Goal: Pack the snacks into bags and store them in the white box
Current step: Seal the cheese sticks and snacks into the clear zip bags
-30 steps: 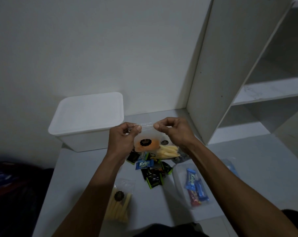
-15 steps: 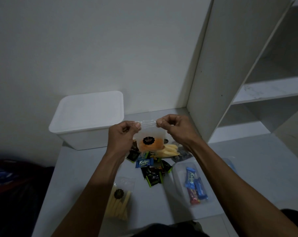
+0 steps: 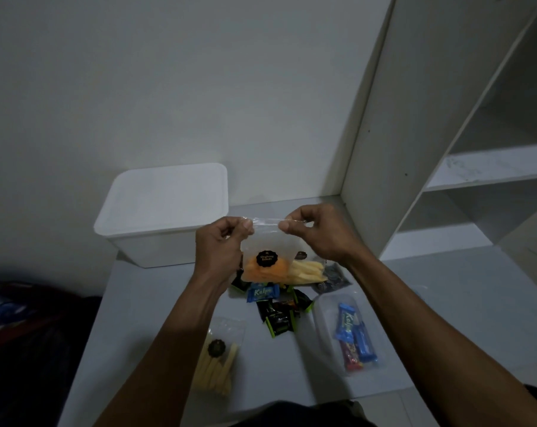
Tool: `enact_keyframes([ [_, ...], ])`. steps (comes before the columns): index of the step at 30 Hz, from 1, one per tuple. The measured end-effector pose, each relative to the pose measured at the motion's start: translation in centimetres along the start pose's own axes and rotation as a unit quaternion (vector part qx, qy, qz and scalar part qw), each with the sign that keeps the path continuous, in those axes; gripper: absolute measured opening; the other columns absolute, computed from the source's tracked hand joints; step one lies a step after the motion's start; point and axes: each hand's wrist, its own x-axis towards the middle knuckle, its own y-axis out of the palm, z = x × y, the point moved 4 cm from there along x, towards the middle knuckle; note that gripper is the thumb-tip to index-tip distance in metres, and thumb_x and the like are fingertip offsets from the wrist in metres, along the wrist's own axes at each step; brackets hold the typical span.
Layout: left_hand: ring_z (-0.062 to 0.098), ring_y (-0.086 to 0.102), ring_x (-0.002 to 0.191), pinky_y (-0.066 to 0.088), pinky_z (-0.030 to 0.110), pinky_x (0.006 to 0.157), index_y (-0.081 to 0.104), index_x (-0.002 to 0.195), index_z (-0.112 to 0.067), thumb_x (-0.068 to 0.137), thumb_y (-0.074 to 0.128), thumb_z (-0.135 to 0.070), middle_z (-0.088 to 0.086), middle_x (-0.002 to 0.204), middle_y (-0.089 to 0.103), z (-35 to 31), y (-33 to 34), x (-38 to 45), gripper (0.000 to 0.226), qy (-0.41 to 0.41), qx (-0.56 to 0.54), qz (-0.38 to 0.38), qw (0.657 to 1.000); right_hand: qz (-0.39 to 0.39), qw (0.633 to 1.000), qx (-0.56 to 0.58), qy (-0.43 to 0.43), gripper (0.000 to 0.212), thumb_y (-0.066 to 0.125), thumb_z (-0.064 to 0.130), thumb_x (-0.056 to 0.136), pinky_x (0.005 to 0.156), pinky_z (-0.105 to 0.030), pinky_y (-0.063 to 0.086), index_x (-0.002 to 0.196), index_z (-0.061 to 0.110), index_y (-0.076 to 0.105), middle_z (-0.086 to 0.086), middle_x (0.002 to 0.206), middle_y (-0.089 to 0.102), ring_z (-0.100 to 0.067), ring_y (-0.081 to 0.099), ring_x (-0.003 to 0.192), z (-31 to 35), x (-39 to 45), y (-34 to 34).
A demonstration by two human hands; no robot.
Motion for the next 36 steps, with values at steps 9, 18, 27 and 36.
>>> enact_keyframes([
  [9, 0.000, 0.065, 0.073, 0.047, 0.010, 0.065, 0.072, 0.084, -0.016, 0.090, 0.068, -0.022, -0.002, 0.080, 0.073, 0.3, 0.4, 0.3, 0.010, -0.018, -0.011, 0.036, 0.999, -0.026, 0.999, 0.044, 0.002, 0.016, 0.080, 0.032, 0.078, 0.067, -0.024, 0.054, 0.072, 0.018, 0.074, 0.002, 0.074, 0.074, -0.001, 0.065, 0.066, -0.6, -0.2, -0.6],
  [18, 0.005, 0.067, 0.082, 0.049, 0.011, 0.074, 0.072, 0.082, -0.014, 0.092, 0.066, -0.015, 0.002, 0.082, 0.074, -0.7, 0.4, 0.8, 0.011, 0.027, 0.043, 0.080, 0.995, 0.088, 0.992, 0.084, 0.037, 0.023, 0.067, 0.029, 0.091, 0.052, -0.008, 0.045, 0.088, 0.007, 0.075, -0.001, 0.080, 0.075, 0.004, 0.067, 0.064, 1.6, 0.2, 0.2],
  [27, 0.011, 0.066, 0.086, 0.053, 0.028, 0.074, 0.070, 0.086, -0.021, 0.078, 0.078, -0.042, -0.005, 0.087, 0.072, -0.7, -0.1, 0.2, 0.024, -0.007, 0.077, -0.056, 0.995, 0.045, 0.999, -0.015, -0.002, 0.023, 0.068, 0.034, 0.090, 0.065, -0.041, 0.056, 0.077, 0.015, 0.072, -0.005, 0.076, 0.073, -0.016, 0.063, 0.066, 0.7, 1.1, 1.9],
  [36, 0.013, 0.066, 0.057, 0.054, 0.028, 0.060, 0.073, 0.070, -0.010, 0.089, 0.067, -0.025, 0.009, 0.058, 0.070, -0.5, 1.0, -1.7, 0.025, -0.127, 0.046, -0.068, 0.989, 0.031, 0.999, -0.009, -0.017, 0.015, 0.061, 0.014, 0.094, 0.064, -0.018, 0.049, 0.085, 0.014, 0.073, 0.010, 0.070, 0.066, 0.000, 0.058, 0.064, 0.8, 0.4, 4.3],
])
